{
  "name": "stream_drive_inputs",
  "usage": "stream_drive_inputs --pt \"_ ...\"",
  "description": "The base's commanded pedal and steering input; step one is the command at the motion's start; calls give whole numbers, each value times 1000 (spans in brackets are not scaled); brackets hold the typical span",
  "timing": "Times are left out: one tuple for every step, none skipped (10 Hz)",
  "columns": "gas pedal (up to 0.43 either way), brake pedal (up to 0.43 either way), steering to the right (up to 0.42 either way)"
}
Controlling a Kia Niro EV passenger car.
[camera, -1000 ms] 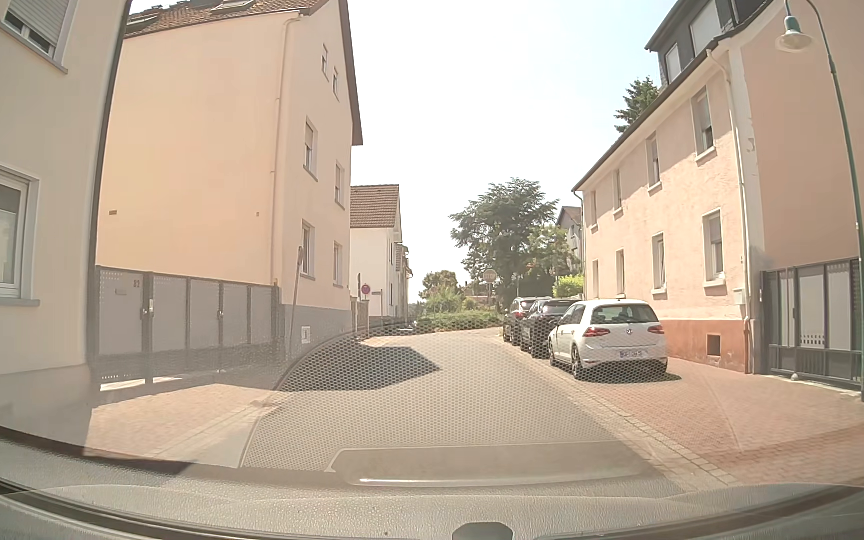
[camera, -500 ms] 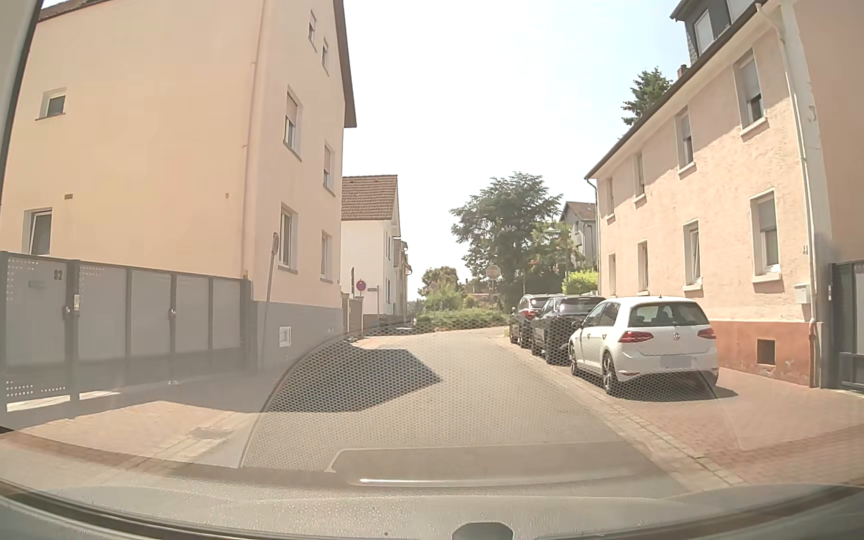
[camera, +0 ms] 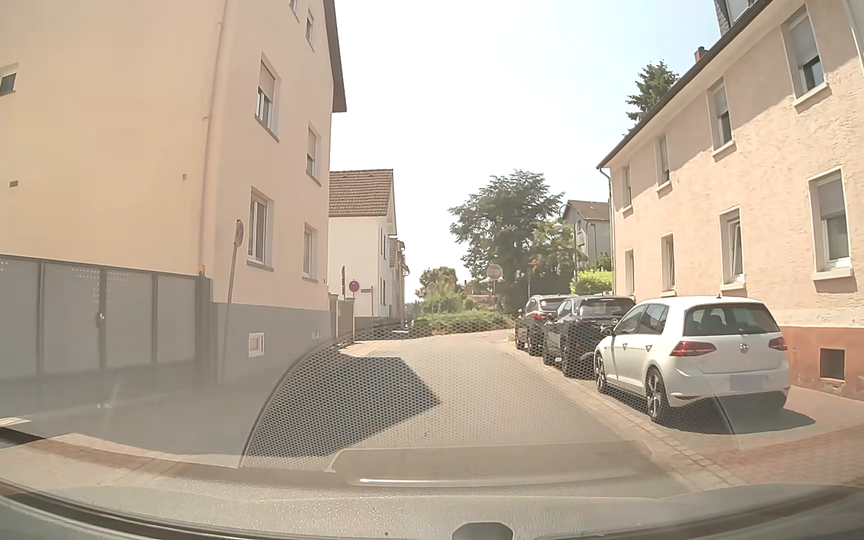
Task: Follow the waypoints while adhering to traffic rules and regulations
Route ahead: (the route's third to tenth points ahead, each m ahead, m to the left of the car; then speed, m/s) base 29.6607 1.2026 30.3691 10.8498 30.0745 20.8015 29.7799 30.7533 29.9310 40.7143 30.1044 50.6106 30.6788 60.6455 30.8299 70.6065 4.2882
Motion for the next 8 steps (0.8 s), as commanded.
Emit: stream_drive_inputs --pt "0 0 7" --pt "0 0 7" --pt "0 0 7" --pt "0 0 8" --pt "0 0 10" --pt "0 0 12" --pt "0 0 12" --pt "0 0 12"
